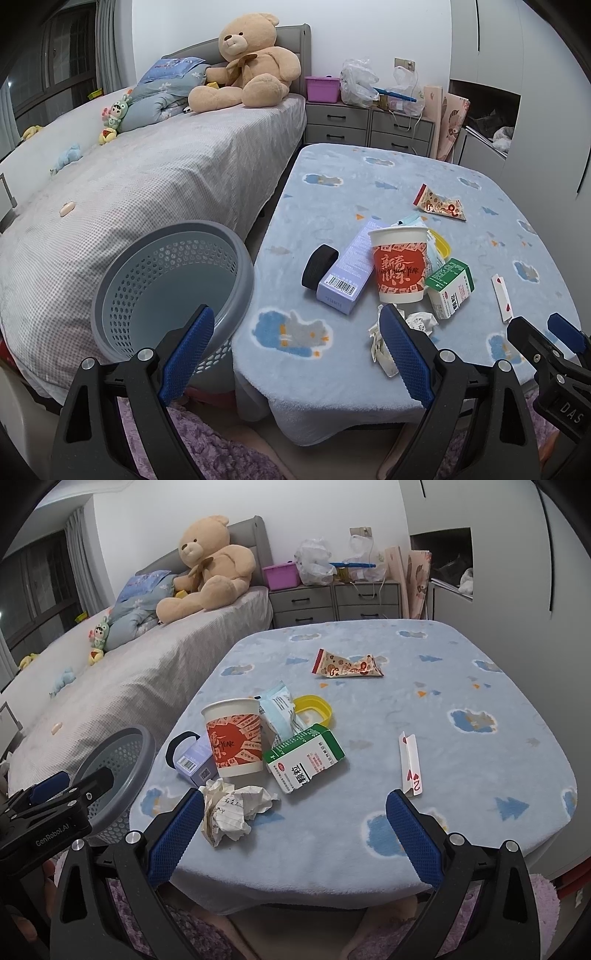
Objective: Collect trash
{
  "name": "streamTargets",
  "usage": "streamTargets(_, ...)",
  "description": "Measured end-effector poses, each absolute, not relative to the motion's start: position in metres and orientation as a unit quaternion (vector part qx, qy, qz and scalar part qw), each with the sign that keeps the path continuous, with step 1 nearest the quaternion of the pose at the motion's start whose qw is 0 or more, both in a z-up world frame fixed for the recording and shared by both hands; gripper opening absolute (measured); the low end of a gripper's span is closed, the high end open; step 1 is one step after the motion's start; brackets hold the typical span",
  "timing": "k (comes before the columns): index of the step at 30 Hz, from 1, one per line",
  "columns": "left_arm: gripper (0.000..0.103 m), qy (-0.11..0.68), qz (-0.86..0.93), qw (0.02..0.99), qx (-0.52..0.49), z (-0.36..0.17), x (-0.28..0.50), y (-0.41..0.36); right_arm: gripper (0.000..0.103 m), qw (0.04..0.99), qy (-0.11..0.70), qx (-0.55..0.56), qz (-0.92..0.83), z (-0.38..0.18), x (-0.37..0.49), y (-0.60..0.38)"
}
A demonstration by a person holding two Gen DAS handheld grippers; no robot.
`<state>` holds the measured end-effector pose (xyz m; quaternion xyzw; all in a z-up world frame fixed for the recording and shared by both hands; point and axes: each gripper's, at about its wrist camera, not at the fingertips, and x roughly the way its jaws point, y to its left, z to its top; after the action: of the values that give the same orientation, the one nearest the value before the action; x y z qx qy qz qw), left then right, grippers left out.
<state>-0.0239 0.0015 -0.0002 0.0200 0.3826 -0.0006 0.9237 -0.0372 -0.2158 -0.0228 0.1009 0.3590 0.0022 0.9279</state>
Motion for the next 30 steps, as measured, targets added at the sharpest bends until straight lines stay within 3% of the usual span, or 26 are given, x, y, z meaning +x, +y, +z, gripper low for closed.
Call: streamTargets(30,0.087,0.431,0.018,0.902,0.018,-0.058,0.026,0.015,0.096,0.885,0.445,0.109,-0.086,-0.100,0.030,-0.322)
